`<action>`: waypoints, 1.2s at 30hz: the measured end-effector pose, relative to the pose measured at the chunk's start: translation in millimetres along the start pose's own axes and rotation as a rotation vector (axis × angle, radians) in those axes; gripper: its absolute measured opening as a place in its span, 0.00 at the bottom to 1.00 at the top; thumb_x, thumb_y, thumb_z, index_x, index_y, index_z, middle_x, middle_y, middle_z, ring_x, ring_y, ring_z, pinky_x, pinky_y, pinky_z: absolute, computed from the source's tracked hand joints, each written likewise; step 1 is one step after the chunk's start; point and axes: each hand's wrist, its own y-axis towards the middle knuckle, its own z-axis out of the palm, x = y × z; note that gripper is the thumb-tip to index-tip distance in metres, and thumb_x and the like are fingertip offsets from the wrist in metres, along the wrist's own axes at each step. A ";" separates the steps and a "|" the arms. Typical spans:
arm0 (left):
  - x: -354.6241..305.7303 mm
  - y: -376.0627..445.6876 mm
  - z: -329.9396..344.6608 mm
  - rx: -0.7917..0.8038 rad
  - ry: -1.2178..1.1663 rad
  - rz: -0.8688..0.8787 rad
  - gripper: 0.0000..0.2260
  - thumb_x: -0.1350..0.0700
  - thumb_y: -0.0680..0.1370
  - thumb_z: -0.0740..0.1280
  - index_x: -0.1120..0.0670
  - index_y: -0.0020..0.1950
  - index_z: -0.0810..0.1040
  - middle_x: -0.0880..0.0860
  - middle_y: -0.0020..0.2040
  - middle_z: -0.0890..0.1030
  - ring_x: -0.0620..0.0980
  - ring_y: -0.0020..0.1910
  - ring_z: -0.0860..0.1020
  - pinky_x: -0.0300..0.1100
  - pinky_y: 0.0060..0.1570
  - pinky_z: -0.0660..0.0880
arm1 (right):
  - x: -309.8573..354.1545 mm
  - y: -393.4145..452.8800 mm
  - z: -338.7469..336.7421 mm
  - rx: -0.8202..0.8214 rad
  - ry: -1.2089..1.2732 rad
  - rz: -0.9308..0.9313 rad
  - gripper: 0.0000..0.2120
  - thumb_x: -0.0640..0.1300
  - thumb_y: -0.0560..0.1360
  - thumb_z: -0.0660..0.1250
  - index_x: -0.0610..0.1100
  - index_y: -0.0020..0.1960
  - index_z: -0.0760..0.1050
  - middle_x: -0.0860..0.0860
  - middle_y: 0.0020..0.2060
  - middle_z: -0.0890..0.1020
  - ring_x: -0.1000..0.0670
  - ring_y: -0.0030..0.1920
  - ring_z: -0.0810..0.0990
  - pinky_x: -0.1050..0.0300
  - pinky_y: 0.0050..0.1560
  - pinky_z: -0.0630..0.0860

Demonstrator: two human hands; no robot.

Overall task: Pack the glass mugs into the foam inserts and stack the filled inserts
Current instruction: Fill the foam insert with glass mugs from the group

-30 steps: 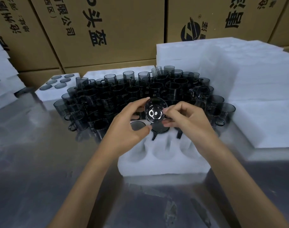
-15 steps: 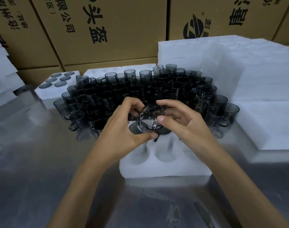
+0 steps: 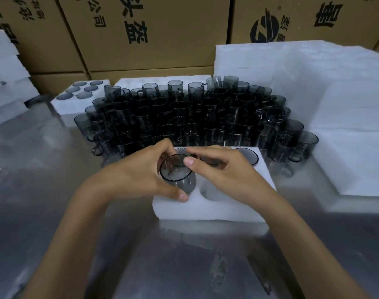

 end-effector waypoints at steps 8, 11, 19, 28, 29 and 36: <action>-2.1 -7.0 -3.3 0.017 -0.038 -0.007 0.28 0.38 0.54 0.81 0.45 0.46 0.73 0.54 0.47 0.79 0.55 0.48 0.77 0.57 0.47 0.75 | 0.2 1.2 0.2 0.075 -0.037 -0.013 0.17 0.54 0.75 0.71 0.49 0.61 0.83 0.53 0.48 0.82 0.60 0.52 0.78 0.71 0.51 0.69; 0.0 -6.6 -1.3 0.053 -0.036 -0.008 0.26 0.42 0.58 0.83 0.45 0.48 0.74 0.54 0.48 0.79 0.53 0.47 0.77 0.54 0.47 0.75 | -1.9 1.2 -0.3 0.074 -0.081 0.000 0.12 0.51 0.75 0.72 0.50 0.56 0.85 0.56 0.49 0.82 0.64 0.52 0.77 0.74 0.49 0.68; 14.6 -9.4 -13.8 0.108 -0.122 0.078 0.17 0.34 0.70 0.70 0.40 0.54 0.82 0.46 0.48 0.80 0.53 0.49 0.78 0.48 0.51 0.76 | -6.6 2.3 -1.1 0.035 -0.156 0.016 0.11 0.56 0.72 0.72 0.55 0.53 0.84 0.60 0.48 0.80 0.60 0.56 0.75 0.69 0.51 0.66; 24.6 -2.1 -14.1 0.149 -0.154 0.132 0.20 0.38 0.67 0.75 0.36 0.58 0.80 0.43 0.44 0.75 0.45 0.41 0.72 0.40 0.44 0.72 | -3.6 -1.2 -0.4 0.046 -0.132 -0.078 0.05 0.49 0.73 0.75 0.54 0.48 0.82 0.56 0.45 0.81 0.53 0.51 0.76 0.70 0.46 0.66; 25.4 -1.7 -13.8 0.161 -0.174 0.129 0.20 0.37 0.68 0.76 0.36 0.58 0.80 0.43 0.44 0.75 0.45 0.40 0.72 0.40 0.44 0.72 | -3.1 -1.3 -0.4 0.044 -0.120 -0.092 0.03 0.48 0.74 0.74 0.52 0.47 0.82 0.54 0.45 0.82 0.52 0.49 0.76 0.70 0.46 0.67; 33.0 -0.2 -11.6 0.187 -0.258 0.118 0.15 0.50 0.69 0.76 0.42 0.55 0.82 0.47 0.42 0.76 0.50 0.40 0.70 0.38 0.42 0.70 | -5.0 -1.2 2.9 0.020 -0.194 -0.066 0.04 0.41 0.76 0.73 0.50 0.45 0.84 0.52 0.44 0.80 0.55 0.47 0.75 0.67 0.48 0.66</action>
